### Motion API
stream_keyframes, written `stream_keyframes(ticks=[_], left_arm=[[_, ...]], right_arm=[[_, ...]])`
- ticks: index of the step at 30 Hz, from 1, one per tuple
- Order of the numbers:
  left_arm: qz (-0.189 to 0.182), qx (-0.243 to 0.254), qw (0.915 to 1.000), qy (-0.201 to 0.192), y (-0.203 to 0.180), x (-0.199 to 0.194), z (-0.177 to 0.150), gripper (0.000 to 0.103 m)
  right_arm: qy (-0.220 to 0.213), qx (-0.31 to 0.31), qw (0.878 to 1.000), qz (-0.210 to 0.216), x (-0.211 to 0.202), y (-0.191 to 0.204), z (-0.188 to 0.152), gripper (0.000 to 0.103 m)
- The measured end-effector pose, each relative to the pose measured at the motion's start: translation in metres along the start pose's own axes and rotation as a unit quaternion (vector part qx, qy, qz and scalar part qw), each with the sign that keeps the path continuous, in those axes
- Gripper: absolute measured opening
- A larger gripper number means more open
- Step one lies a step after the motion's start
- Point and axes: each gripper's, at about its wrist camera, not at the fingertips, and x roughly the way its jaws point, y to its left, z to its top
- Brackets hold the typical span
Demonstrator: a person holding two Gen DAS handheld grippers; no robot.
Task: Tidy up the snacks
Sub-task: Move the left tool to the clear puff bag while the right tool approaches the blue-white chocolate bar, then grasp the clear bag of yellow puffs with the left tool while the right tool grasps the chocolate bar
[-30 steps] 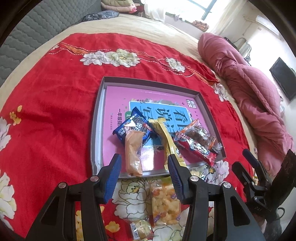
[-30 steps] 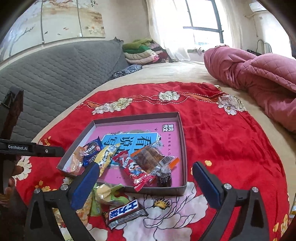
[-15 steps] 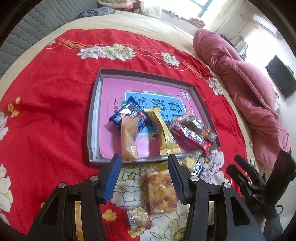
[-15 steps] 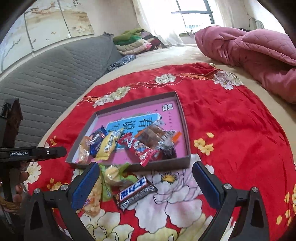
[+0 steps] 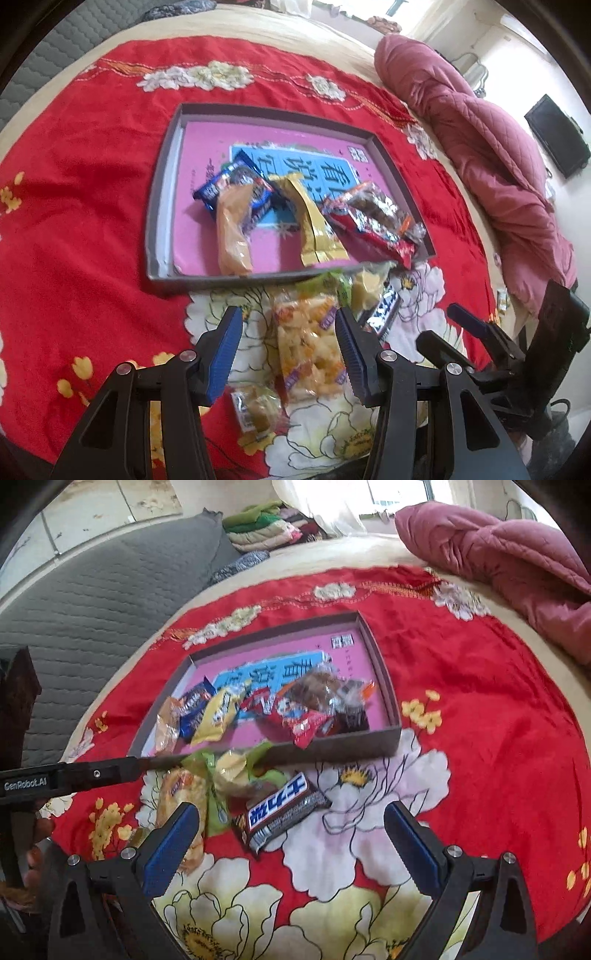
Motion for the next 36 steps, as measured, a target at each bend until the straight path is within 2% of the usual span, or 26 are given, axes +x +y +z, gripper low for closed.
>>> stream_keyframes(ticks=[6,13,36], left_arm=[[-0.009,0.008,0.9997,0.021,-0.007,0.013,-0.009,0.06],[-0.012,0.012,0.9991,0.039,-0.012,0.026,-0.015,0.06],[0.004,0.009,0.9983,0.057,-0.012,0.047,-0.016,0.061]], right_arm=[[0.024,0.007,1.0,-0.012,0.01,0.0,-0.006,0.101],[0.044,0.026,0.999,-0.008,0.019,-0.004,-0.008,0.101],[0.055,0.04,0.998,-0.001,0.032,-0.006,-0.007,0.101]])
